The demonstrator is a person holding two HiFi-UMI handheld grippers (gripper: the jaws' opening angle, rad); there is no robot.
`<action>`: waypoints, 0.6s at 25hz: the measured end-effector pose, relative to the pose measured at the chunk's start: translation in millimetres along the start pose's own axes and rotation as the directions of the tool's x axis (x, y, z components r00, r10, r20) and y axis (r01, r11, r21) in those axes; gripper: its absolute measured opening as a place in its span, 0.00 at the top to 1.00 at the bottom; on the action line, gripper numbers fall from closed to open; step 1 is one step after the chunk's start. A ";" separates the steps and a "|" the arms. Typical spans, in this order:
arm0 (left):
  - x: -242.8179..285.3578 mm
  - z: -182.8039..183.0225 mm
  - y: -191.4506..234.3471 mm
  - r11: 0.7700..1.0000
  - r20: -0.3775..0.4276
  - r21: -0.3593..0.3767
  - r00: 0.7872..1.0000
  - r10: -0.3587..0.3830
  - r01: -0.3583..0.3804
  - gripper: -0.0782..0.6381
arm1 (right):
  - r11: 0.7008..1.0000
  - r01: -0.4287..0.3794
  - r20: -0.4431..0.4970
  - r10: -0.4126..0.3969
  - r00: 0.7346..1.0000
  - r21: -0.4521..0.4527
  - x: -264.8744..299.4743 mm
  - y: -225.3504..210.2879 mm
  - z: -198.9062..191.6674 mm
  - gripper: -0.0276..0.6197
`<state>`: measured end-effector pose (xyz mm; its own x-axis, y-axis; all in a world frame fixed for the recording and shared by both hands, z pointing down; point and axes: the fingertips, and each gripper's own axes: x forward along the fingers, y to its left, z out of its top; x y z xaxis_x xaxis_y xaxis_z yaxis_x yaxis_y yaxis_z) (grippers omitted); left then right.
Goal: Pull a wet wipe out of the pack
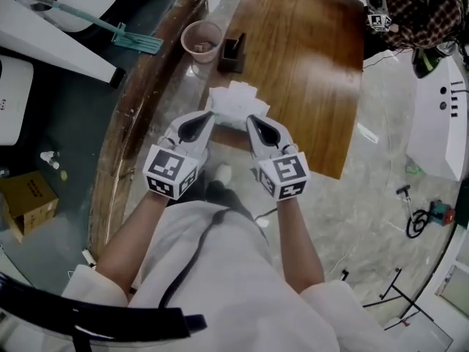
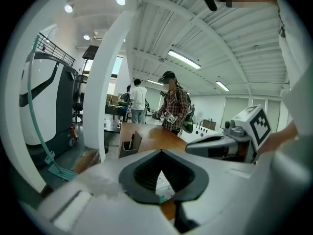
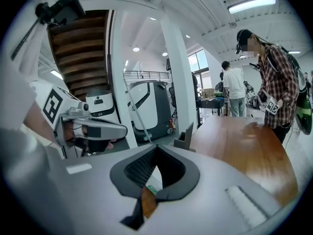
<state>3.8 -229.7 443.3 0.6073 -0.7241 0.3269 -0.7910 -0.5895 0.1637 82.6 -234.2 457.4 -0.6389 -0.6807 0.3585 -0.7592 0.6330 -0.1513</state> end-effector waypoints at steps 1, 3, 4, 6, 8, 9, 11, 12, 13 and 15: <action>4.2 -3.3 1.8 1.000 -0.009 0.004 1.000 -0.007 0.007 0.88 | 1.000 0.001 -0.007 -0.001 1.000 -0.006 3.8 -0.9 -2.1 0.94; 13.0 -10.7 5.3 1.000 -0.032 0.011 0.999 -0.018 0.019 0.88 | 1.000 0.007 -0.022 -0.007 1.000 -0.008 11.4 -2.9 -7.1 0.94; 17.8 -14.9 6.6 1.000 -0.047 0.014 0.999 -0.024 0.025 0.88 | 1.000 0.008 -0.029 -0.008 1.000 -0.002 14.9 -3.8 -9.8 0.94; 28.1 -25.8 8.2 0.999 -0.082 0.022 0.996 -0.036 0.038 0.88 | 1.000 0.010 -0.042 -0.010 0.999 0.017 21.0 -5.0 -15.9 0.94; 38.5 -39.8 9.8 0.998 -0.121 0.039 0.992 -0.046 0.051 0.85 | 1.000 0.018 -0.062 -0.017 0.998 0.024 26.7 -5.8 -23.9 0.94; 44.1 -46.5 10.9 0.997 -0.138 0.049 0.989 -0.048 0.055 0.79 | 0.999 0.023 -0.073 -0.021 0.997 0.026 29.4 -6.2 -27.9 0.94; 55.7 -57.3 13.4 0.996 -0.166 0.066 0.985 -0.047 0.058 0.76 | 0.999 0.037 -0.090 -0.034 0.995 0.037 32.7 -7.2 -34.5 0.94; 61.9 -61.9 14.2 0.995 -0.178 0.074 0.983 -0.048 0.062 0.75 | 0.998 0.046 -0.097 -0.041 0.994 0.044 33.2 -7.7 -37.4 0.94; 68.2 -66.1 14.7 0.994 -0.189 0.083 0.981 -0.051 0.068 0.74 | 0.997 0.053 -0.103 -0.048 0.994 0.050 33.2 -8.2 -40.3 0.94; 79.9 -73.1 16.1 0.992 -0.209 0.098 0.976 -0.058 0.080 0.74 | 0.996 0.067 -0.115 -0.060 0.992 0.057 33.4 -8.8 -46.1 0.94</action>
<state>34.1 -270.9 540.1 0.6235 -0.5977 0.5040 -0.7287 -0.6779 0.0974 73.7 -245.5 513.1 -0.5739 -0.6701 0.4707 -0.8059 0.5642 -0.1793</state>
